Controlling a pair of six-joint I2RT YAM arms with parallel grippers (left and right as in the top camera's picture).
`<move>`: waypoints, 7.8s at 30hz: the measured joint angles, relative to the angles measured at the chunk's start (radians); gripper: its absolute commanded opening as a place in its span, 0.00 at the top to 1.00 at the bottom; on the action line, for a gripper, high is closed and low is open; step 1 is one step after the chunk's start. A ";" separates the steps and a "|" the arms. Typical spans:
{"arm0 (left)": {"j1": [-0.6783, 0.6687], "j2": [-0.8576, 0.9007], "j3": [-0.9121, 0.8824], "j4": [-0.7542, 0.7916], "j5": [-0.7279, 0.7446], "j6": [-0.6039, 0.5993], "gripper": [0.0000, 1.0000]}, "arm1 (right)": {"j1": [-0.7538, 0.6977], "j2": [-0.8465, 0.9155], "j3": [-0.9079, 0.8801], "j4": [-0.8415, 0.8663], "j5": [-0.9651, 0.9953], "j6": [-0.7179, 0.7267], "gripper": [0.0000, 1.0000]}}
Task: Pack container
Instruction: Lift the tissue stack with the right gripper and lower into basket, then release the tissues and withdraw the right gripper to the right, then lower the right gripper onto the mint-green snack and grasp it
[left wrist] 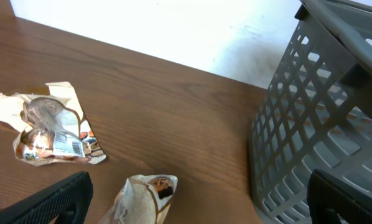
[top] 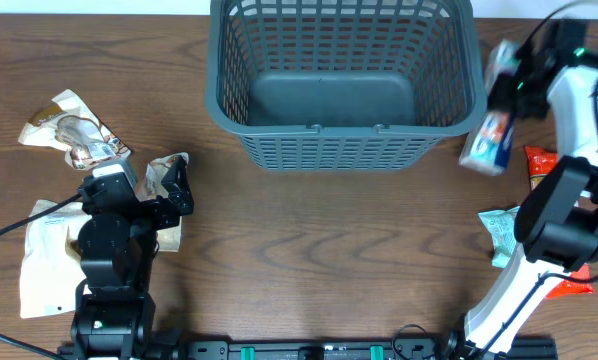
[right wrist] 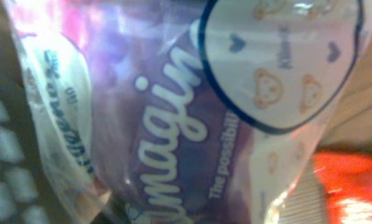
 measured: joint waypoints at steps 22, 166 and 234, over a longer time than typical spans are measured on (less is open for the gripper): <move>0.000 0.000 0.000 0.000 0.000 0.000 0.01 | 0.272 -0.398 0.376 0.034 -0.131 -0.494 0.99; 0.000 0.000 0.003 -0.007 0.025 0.000 0.02 | -0.161 -0.397 -0.631 -0.152 0.089 -0.463 0.21; 0.000 0.000 0.003 -0.018 0.006 0.001 0.01 | -0.136 -0.513 -1.064 0.332 0.230 -0.355 0.25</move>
